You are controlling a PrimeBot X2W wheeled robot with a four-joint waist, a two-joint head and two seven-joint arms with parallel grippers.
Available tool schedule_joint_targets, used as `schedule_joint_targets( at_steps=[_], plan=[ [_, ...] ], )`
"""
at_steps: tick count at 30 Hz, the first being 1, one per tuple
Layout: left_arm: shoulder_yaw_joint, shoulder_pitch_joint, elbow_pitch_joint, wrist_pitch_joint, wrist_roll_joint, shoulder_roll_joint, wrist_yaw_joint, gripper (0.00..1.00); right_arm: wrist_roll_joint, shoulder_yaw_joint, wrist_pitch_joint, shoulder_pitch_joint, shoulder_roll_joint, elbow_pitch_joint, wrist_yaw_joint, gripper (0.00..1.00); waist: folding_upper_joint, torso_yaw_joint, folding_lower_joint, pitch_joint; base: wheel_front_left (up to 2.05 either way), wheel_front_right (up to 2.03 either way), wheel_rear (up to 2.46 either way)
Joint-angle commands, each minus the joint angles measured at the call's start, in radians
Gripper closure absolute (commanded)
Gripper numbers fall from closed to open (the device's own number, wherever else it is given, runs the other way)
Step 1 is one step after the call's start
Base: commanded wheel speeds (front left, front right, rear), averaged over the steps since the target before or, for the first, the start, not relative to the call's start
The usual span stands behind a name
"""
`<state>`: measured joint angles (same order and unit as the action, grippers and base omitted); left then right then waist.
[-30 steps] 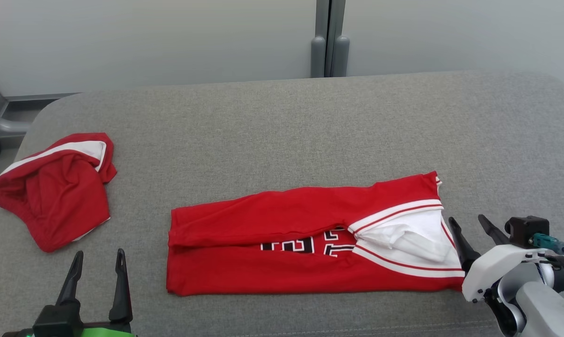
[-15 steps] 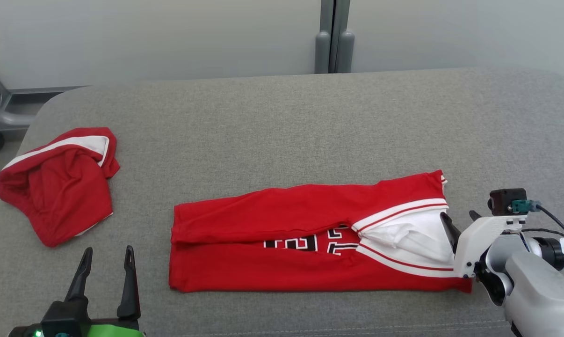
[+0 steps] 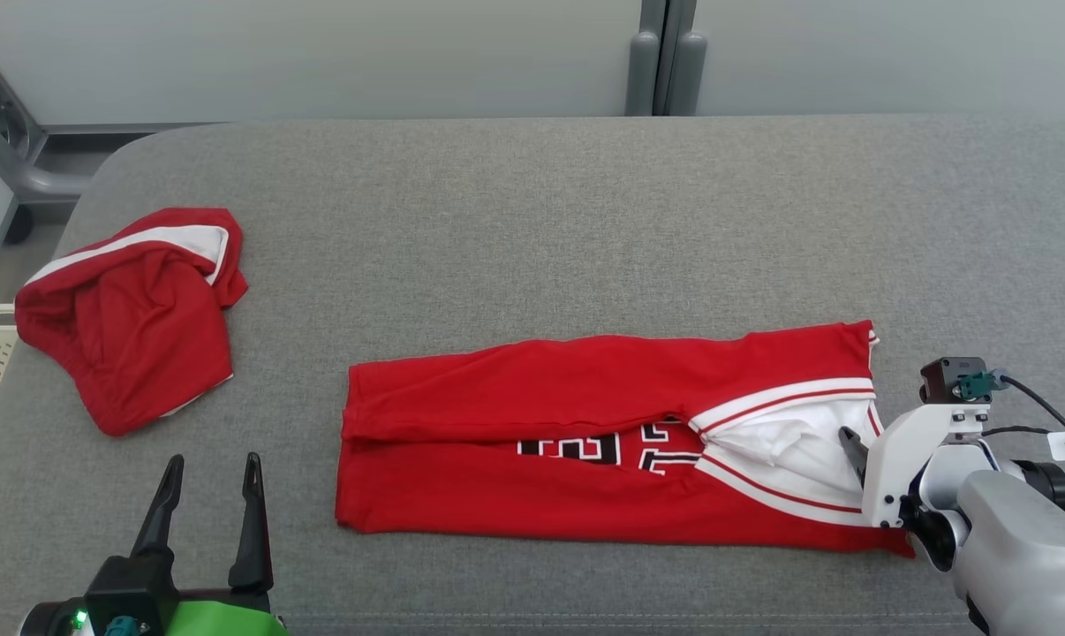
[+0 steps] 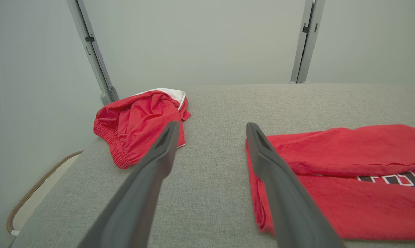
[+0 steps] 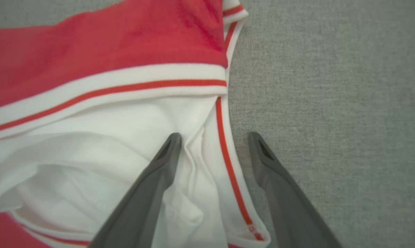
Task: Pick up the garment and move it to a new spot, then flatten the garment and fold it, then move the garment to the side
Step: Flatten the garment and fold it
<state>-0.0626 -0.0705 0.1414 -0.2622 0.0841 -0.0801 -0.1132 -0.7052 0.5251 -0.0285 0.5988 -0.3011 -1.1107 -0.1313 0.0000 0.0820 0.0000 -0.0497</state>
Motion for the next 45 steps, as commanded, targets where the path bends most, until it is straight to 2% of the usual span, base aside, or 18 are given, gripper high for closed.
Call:
schedule_joint_targets(
  at_steps=[1,6,7,8,9,18,25,30,36,45],
  plan=[
    [0.002,0.018,0.005,-0.001,0.004,0.002,-0.001,0.00,-0.009,0.012,-0.018,0.013,-0.002,-0.023,0.001,0.00,0.0000,0.006,0.0000,-0.008,0.00,0.00,0.00],
    [0.008,0.029,0.010,-0.001,0.001,0.005,-0.002,0.00,-0.034,0.034,-0.026,0.027,0.005,-0.047,0.001,0.00,0.0000,0.016,0.0000,-0.017,0.00,0.00,0.00],
    [0.009,0.029,0.010,-0.001,0.000,0.006,-0.003,0.00,-0.038,0.038,-0.026,0.029,0.007,-0.050,0.001,0.03,0.0000,0.017,0.0000,-0.018,0.00,0.00,0.00],
    [0.009,0.029,0.011,-0.001,-0.001,0.007,-0.003,0.00,-0.045,0.043,-0.029,0.029,0.010,-0.051,0.001,0.55,0.0000,0.019,0.0000,-0.019,0.00,0.00,0.00],
    [0.009,0.029,0.012,-0.001,-0.001,0.007,-0.003,0.00,-0.050,0.049,-0.029,0.029,0.013,-0.049,0.001,0.99,0.0000,0.020,0.0000,-0.019,0.00,0.00,0.00],
    [-0.003,0.020,0.017,-0.001,0.003,0.010,0.000,0.00,-0.074,0.085,0.015,0.050,-0.039,-0.047,0.002,1.00,0.0000,-0.003,0.0000,-0.017,0.00,0.00,0.00],
    [0.004,0.027,0.015,-0.001,0.008,0.014,-0.002,0.00,-0.070,0.098,0.057,0.091,-0.125,-0.086,0.002,1.00,0.0000,-0.034,0.0000,-0.018,0.00,0.00,0.00],
    [0.000,0.025,0.020,-0.001,0.013,0.017,-0.002,0.00,-0.105,0.106,0.055,0.106,-0.143,-0.066,0.002,1.00,0.0000,-0.061,0.0000,-0.018,0.00,0.00,0.00],
    [0.004,0.026,0.029,-0.001,0.013,0.019,-0.004,0.00,-0.226,0.117,-0.005,0.076,-0.135,0.080,0.001,1.00,0.0000,-0.086,0.0000,-0.009,0.00,0.00,0.00],
    [0.013,0.017,0.039,-0.001,0.014,0.022,-0.007,0.00,-0.470,0.172,-0.130,0.015,-0.206,0.402,0.001,1.00,0.0000,-0.101,0.0000,0.017,0.00,0.00,0.00]
  ],
)
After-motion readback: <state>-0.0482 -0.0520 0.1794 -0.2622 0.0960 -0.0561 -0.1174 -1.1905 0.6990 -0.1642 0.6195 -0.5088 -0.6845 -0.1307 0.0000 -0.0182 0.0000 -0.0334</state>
